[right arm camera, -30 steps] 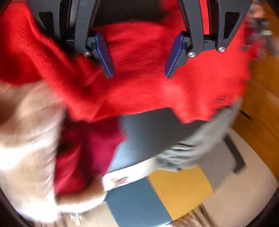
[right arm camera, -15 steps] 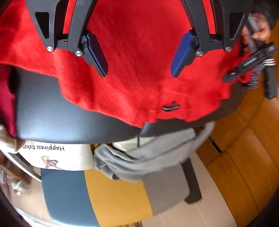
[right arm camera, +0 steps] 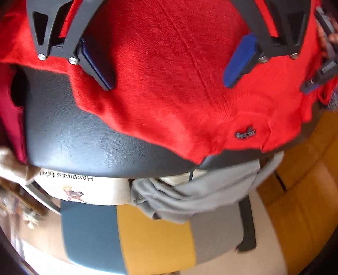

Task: Fold clothes

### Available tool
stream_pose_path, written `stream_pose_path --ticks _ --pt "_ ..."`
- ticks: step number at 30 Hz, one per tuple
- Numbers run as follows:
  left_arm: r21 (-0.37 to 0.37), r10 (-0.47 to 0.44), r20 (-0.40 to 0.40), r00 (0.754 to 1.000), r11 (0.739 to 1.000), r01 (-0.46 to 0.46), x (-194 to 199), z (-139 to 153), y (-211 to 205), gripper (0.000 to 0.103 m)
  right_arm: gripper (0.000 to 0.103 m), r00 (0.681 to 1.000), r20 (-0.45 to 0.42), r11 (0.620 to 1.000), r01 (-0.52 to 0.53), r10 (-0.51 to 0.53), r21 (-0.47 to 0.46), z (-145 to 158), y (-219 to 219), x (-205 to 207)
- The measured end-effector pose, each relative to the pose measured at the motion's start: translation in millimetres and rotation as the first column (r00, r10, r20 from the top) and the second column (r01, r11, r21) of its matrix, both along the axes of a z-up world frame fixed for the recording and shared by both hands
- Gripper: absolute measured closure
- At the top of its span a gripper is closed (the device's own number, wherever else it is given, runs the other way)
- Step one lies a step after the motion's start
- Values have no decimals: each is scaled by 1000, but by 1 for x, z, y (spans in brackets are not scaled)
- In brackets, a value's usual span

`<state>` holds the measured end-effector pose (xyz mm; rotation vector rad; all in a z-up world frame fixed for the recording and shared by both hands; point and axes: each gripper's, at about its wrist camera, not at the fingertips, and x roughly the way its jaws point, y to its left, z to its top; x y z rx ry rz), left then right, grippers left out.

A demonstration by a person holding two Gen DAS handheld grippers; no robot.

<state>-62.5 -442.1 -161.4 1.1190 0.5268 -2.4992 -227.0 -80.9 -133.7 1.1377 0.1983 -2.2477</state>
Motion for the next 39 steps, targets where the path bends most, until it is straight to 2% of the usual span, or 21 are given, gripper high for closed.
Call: stream_pose_path --ticks 1,3,4,5,6,9,14,16,19,21,22,24,25,28,31,35,38,39 --pt "-1 -1 7 1000 1000 1 -1 2 0 66 0 1000 -13 999 -11 12 51 -1 -7 1" --pt "-4 13 24 1000 1000 -13 -2 10 1 66 2 999 -13 996 -35 36 83 0 -11 1" --pt "-6 27 19 999 1000 -27 1 17 4 65 19 1000 -13 997 -15 16 72 5 -7 2" --pt "-4 30 -3 1000 1000 -30 6 25 9 65 30 1000 -13 999 23 -22 34 13 3 4" --pt "2 27 -21 999 1000 -27 10 31 14 64 37 999 -5 999 45 -45 -25 20 16 8" --pt "35 -13 -49 999 999 15 28 44 38 63 30 995 -1 979 101 -102 -178 45 59 30" --pt "90 -103 -65 993 990 108 63 53 86 61 25 979 9 925 195 -203 -325 67 171 84" --pt "113 -131 -68 989 984 138 79 52 104 61 21 953 10 884 286 -304 -369 75 235 105" --pt "139 -151 -70 986 977 159 97 52 124 60 13 870 30 775 454 -492 -439 82 328 132" --pt "158 -157 -67 985 974 165 106 53 134 60 12 798 56 683 548 -600 -482 85 384 146" --pt "168 -156 -59 986 972 164 109 52 137 59 11 740 70 620 606 -669 -498 86 416 152" --pt "178 -152 -49 987 971 158 113 51 139 59 8 669 92 535 662 -738 -525 85 453 158" --pt "181 -149 -43 988 971 154 114 51 139 59 3 659 122 507 671 -742 -541 80 463 154" --pt "187 -130 -19 991 974 131 117 49 140 59 2 630 212 420 695 -747 -583 65 494 144" --pt "189 -119 0 993 975 117 120 48 141 59 2 642 261 366 673 -721 -643 54 504 132" --pt "189 -133 20 991 974 127 122 47 149 58 4 643 288 329 664 -709 -672 47 501 115" --pt "186 -151 33 988 972 143 121 47 155 58 15 632 298 316 673 -716 -669 44 496 105" --pt "187 -158 36 987 971 148 121 47 156 58 22 632 305 315 676 -712 -666 42 497 102"
